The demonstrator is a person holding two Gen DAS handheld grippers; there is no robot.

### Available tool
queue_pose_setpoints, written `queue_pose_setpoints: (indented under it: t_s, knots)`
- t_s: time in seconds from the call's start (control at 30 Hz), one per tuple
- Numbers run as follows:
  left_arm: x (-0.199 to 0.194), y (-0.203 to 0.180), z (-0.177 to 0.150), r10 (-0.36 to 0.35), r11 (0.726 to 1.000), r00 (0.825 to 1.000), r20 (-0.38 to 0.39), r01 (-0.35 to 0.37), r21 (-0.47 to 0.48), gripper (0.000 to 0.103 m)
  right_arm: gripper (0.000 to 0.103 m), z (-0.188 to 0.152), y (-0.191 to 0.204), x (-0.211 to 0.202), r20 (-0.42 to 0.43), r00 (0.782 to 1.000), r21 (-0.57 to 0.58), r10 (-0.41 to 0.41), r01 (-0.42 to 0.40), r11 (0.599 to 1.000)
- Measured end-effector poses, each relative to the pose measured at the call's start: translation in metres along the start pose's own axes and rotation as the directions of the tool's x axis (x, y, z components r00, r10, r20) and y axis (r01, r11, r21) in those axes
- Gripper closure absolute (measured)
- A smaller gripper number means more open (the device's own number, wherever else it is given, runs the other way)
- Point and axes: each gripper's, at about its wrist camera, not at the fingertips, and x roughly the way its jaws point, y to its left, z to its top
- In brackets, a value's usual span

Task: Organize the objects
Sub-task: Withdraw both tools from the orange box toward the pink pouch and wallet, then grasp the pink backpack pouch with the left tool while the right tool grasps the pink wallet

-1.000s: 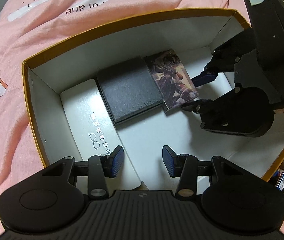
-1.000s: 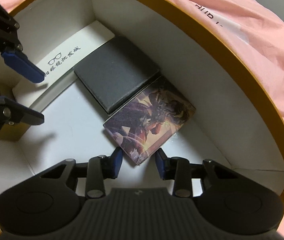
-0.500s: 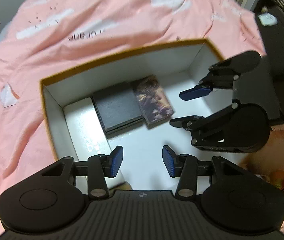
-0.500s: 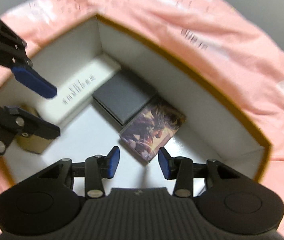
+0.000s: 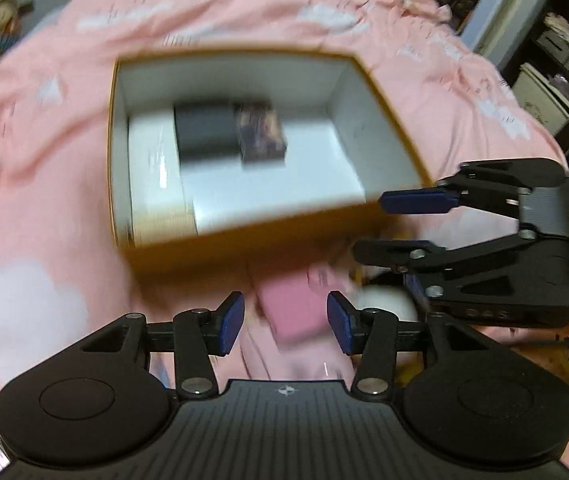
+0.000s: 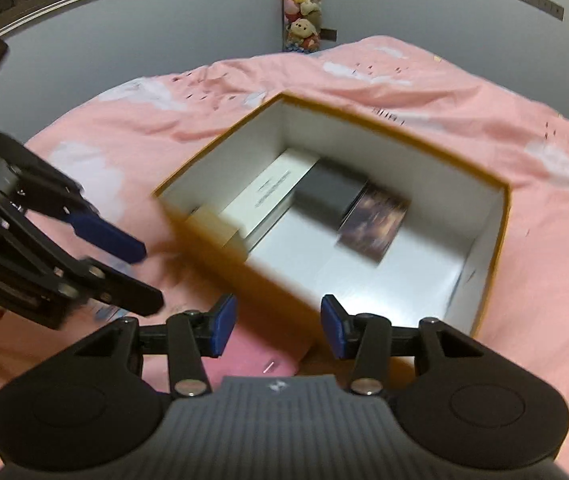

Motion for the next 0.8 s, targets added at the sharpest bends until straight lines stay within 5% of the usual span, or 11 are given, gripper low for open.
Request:
queue_pose_setpoints:
  t_s: [0.13,0.27,0.4,0.63,0.8]
  knots:
    - [0.01,0.002,-0.035,-0.036,0.997,0.998,-0.056,0.032,-0.069,0.043,0.054,-0.035,0.021,-0.009,-0.041,0.999,0.033,0.005,-0.004,0.999]
    - [0.013,-0.006,-0.058,0.054,0.999,0.994,-0.095,-0.054,0.006,0.033,0.054,-0.062,0.035,-0.009,-0.112,0.994,0.049,0.008,-0.003,0.999]
    - [0.019,-0.004,-0.078,0.042,0.999,0.989,-0.139,-0.044,-0.01,0.028,0.054,-0.081,0.047,-0.004,-0.181,0.984,0.015,0.007,-0.004,1.0]
    - [0.027,-0.014,-0.096,0.049,0.997,0.987,-0.153,-0.04,0.058,0.027,0.055,-0.093,0.055,0.007,-0.272,0.961,-0.01,0.049,-0.054,0.999]
    - [0.036,-0.011,-0.093,0.011,1.0,0.991,-0.132,-0.009,0.013,0.038,0.072,-0.093,0.057,0.013,-0.271,0.959,-0.013,0.081,-0.088,0.996]
